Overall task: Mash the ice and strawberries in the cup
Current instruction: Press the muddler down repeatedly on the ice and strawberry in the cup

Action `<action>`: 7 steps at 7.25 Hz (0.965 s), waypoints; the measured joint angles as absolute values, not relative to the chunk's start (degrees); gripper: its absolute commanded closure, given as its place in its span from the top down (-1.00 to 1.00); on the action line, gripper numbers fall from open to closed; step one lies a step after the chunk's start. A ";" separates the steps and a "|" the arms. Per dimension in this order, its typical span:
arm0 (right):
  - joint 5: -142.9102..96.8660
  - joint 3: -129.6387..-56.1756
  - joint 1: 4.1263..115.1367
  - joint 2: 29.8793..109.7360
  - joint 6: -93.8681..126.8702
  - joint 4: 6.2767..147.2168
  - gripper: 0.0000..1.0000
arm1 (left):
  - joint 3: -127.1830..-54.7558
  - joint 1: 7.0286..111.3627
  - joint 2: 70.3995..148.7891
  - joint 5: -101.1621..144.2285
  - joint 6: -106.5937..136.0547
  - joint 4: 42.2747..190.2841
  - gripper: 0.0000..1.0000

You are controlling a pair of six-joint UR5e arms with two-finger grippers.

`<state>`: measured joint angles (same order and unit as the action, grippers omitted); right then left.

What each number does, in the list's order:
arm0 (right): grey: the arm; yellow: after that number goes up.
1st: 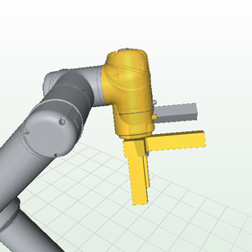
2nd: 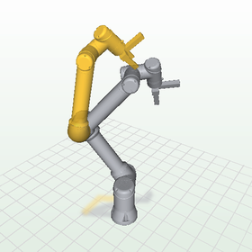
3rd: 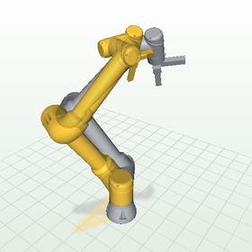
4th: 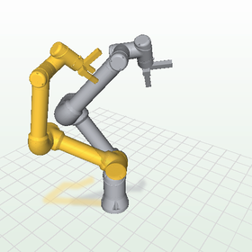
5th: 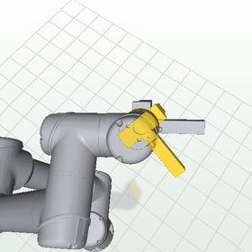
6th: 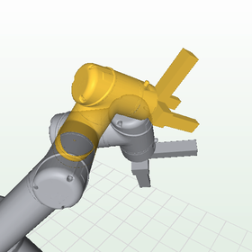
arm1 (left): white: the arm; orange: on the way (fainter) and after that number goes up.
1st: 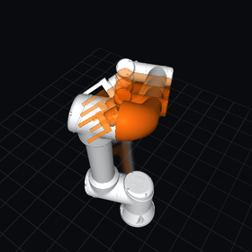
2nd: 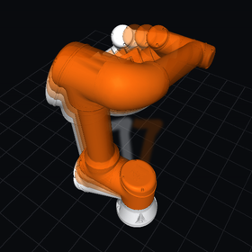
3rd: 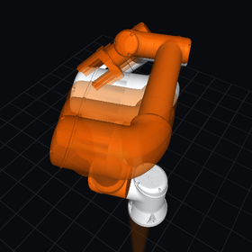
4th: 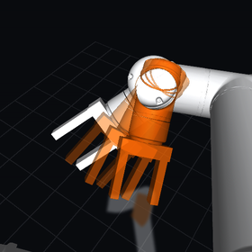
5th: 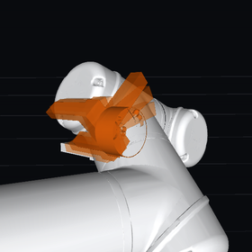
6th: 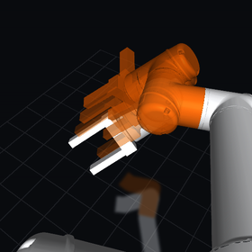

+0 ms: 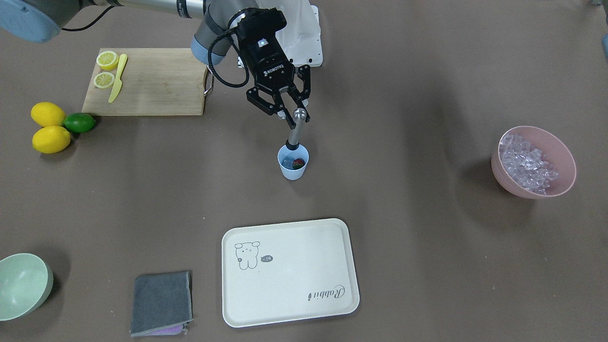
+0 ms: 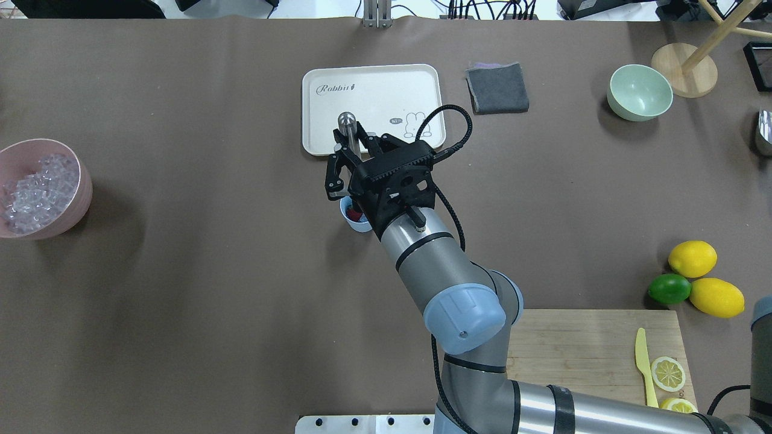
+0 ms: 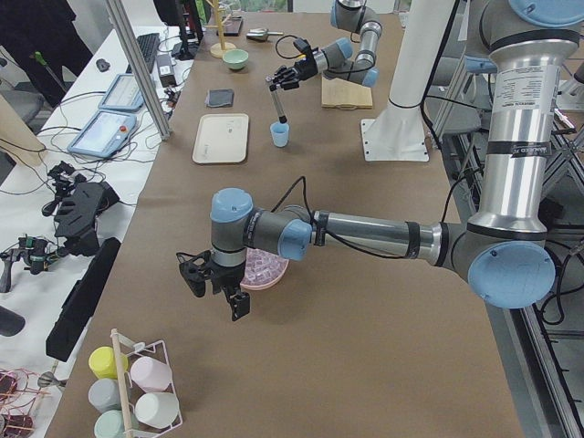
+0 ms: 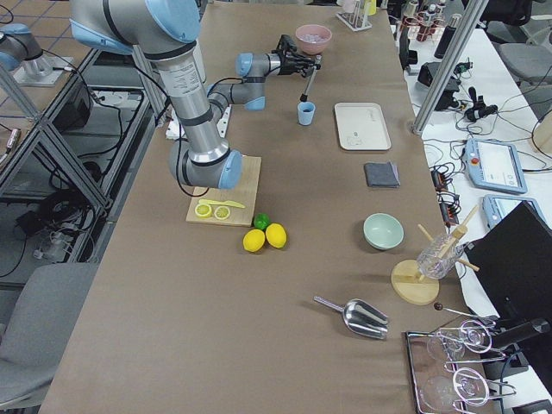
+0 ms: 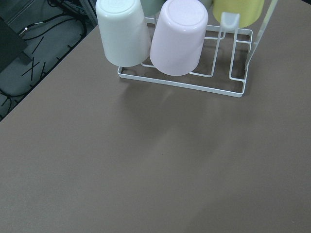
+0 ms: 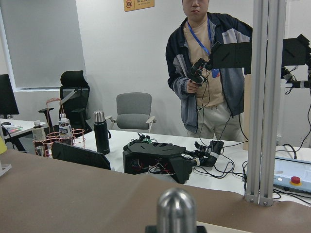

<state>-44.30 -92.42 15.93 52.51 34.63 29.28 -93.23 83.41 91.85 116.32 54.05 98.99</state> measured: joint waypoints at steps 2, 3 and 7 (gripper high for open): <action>-44.30 -91.24 15.88 52.45 34.69 29.21 -1.00 | -93.23 83.41 91.85 116.34 54.05 99.04 0.95; -44.32 -90.89 15.85 52.39 34.71 29.19 -1.00 | -93.20 83.41 91.84 116.31 53.98 99.05 0.95; -44.38 -89.14 15.92 50.83 34.72 29.24 -1.00 | -93.19 83.41 91.81 116.36 53.99 99.21 0.95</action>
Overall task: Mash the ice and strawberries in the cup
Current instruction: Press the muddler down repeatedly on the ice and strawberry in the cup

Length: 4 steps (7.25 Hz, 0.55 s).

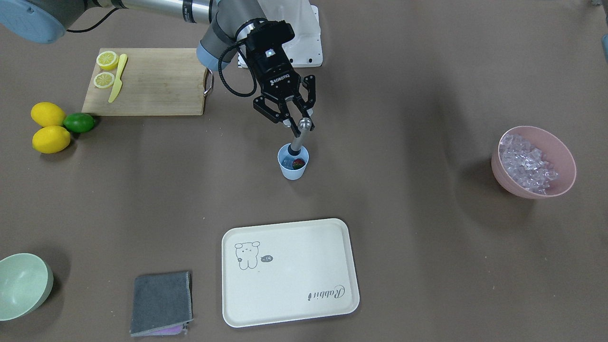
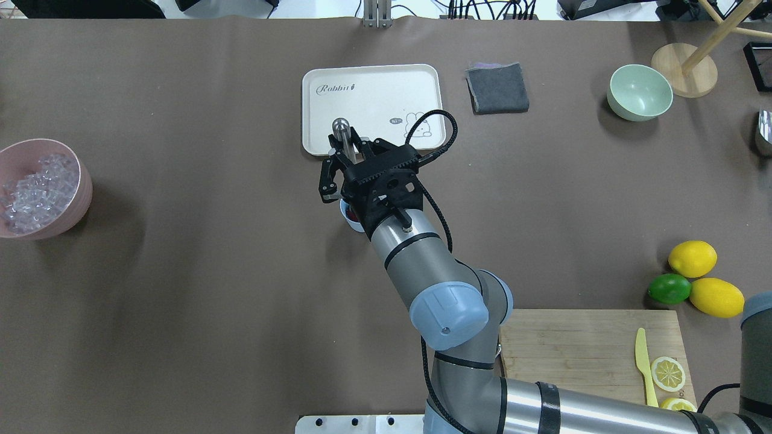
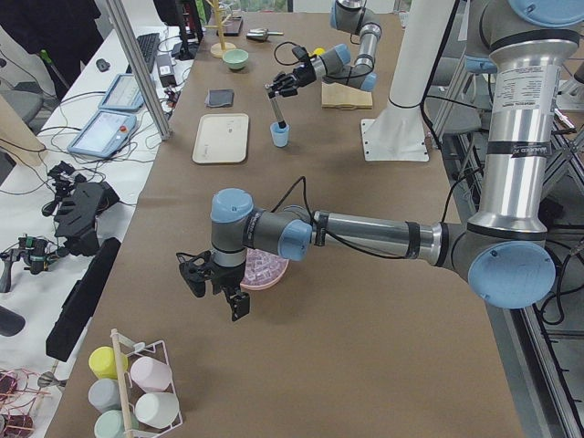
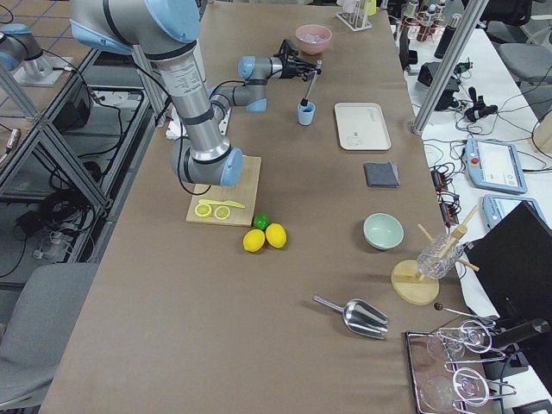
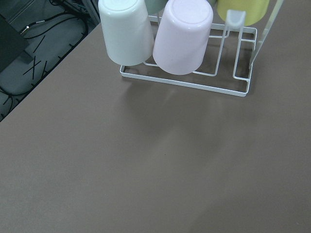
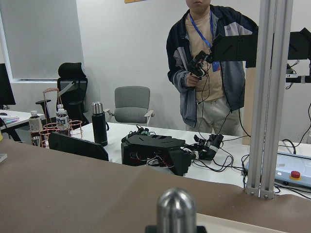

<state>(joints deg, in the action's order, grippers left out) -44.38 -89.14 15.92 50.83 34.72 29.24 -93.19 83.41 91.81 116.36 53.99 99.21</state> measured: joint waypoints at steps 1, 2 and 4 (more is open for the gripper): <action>-44.37 -89.01 15.96 50.78 34.72 29.24 -1.00 | -93.19 83.41 91.82 116.36 54.00 99.22 0.95; -44.33 -88.86 15.98 50.78 34.72 29.21 -1.00 | -93.21 83.41 91.84 116.37 54.08 99.23 0.95; -44.30 -87.88 15.99 50.85 34.79 28.92 -1.00 | -93.24 83.41 91.84 116.37 54.13 99.23 0.95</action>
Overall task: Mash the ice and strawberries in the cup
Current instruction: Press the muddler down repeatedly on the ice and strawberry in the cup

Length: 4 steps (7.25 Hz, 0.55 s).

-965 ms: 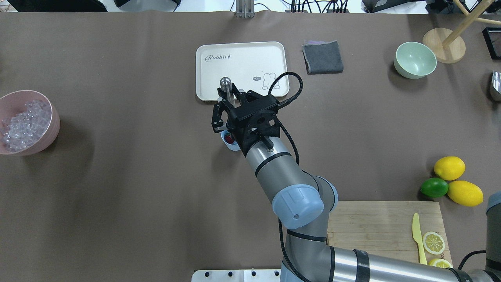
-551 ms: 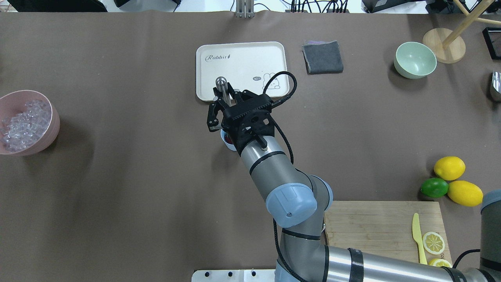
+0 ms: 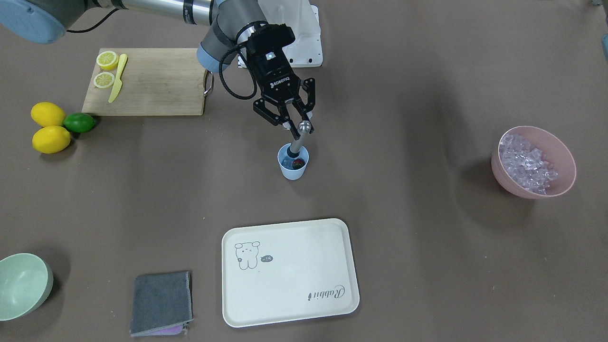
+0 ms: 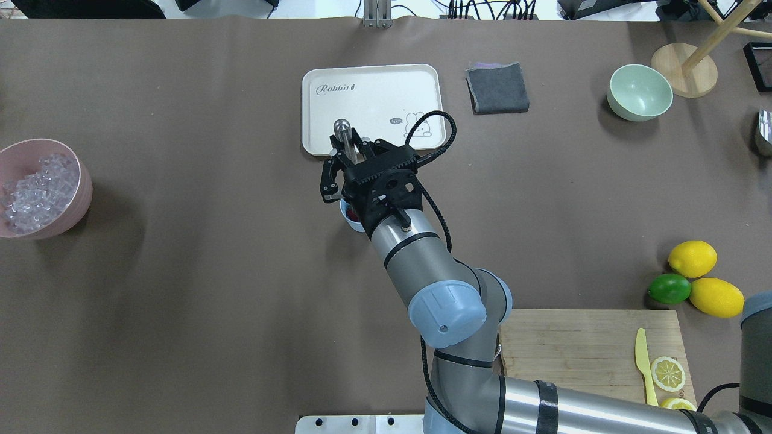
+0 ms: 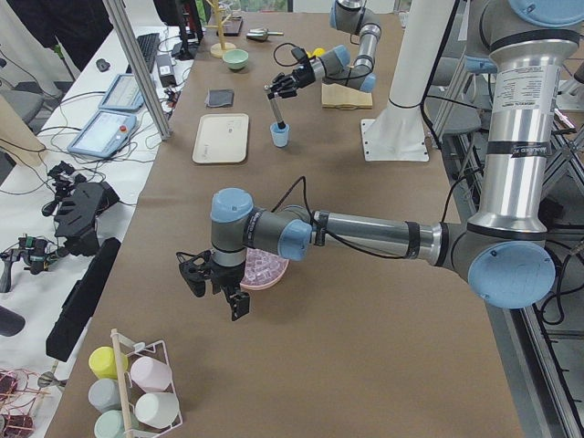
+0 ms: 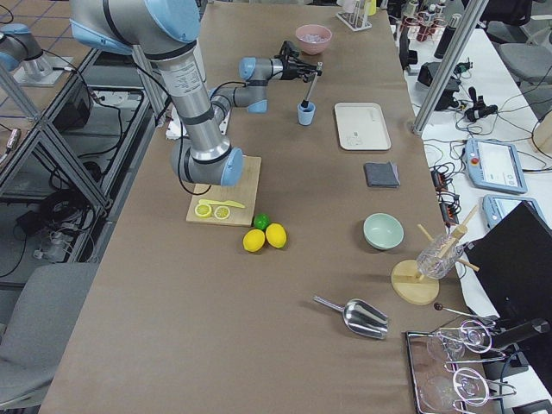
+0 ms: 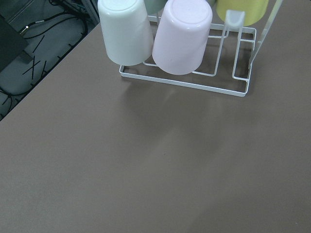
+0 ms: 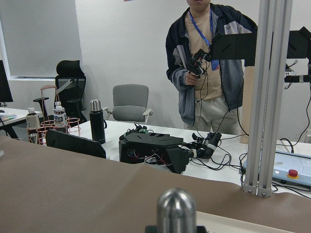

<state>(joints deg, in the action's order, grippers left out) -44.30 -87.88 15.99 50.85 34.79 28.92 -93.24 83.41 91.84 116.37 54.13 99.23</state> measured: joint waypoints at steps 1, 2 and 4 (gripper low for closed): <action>-44.31 -86.74 15.99 50.86 34.89 28.16 -1.00 | -93.25 83.41 91.84 116.37 54.14 99.23 0.95; -44.38 -85.34 15.98 50.85 34.99 27.08 -1.00 | -93.28 83.41 91.85 116.37 54.14 99.23 0.96; -44.45 -83.45 15.69 50.92 35.11 25.25 -1.00 | -93.43 83.41 91.79 116.37 54.14 99.23 0.95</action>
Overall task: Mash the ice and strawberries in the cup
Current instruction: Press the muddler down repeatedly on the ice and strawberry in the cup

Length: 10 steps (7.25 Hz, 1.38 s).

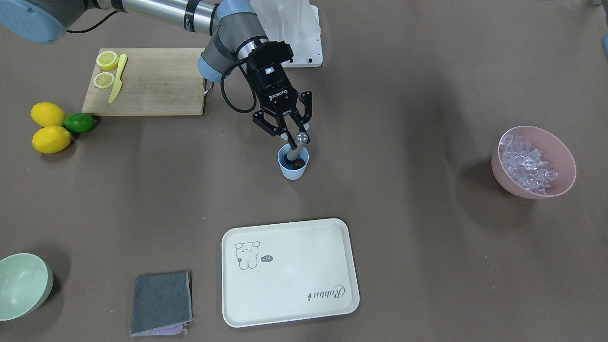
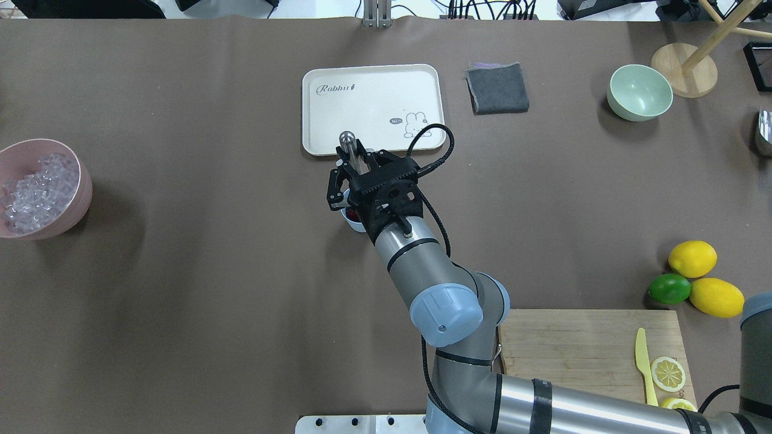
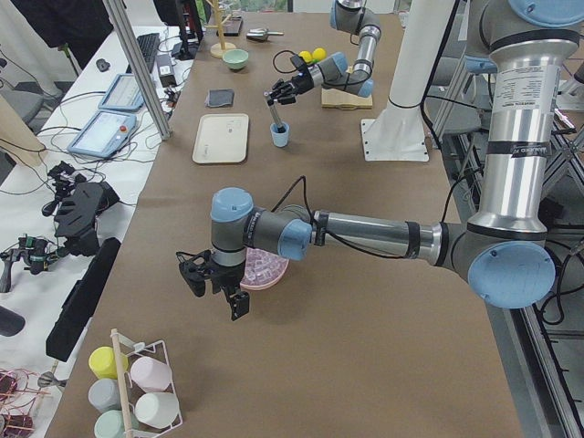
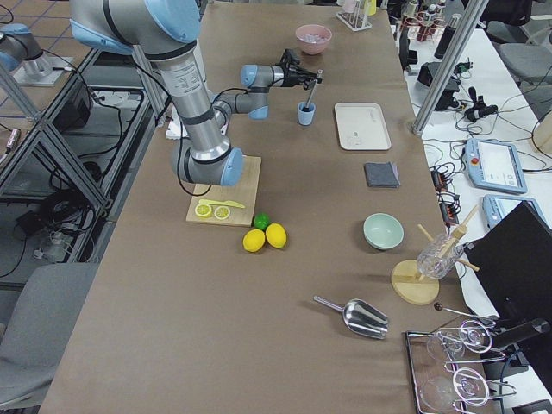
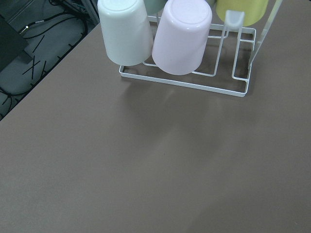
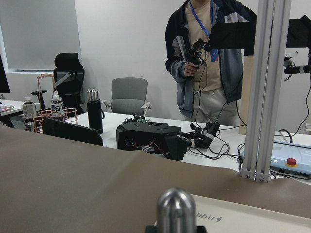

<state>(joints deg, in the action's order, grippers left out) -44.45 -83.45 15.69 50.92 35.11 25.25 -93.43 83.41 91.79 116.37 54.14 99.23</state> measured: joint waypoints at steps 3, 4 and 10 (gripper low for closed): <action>-44.41 -84.32 15.58 50.78 34.99 24.71 -1.00 | -93.94 83.41 91.37 116.70 54.14 99.25 0.95; -44.49 -85.51 15.73 50.74 34.76 24.79 -1.00 | -93.98 83.41 91.34 117.11 54.14 99.29 0.96; -44.73 -87.77 16.95 50.95 34.04 25.15 -1.00 | -94.07 83.41 91.31 117.51 54.25 99.32 0.95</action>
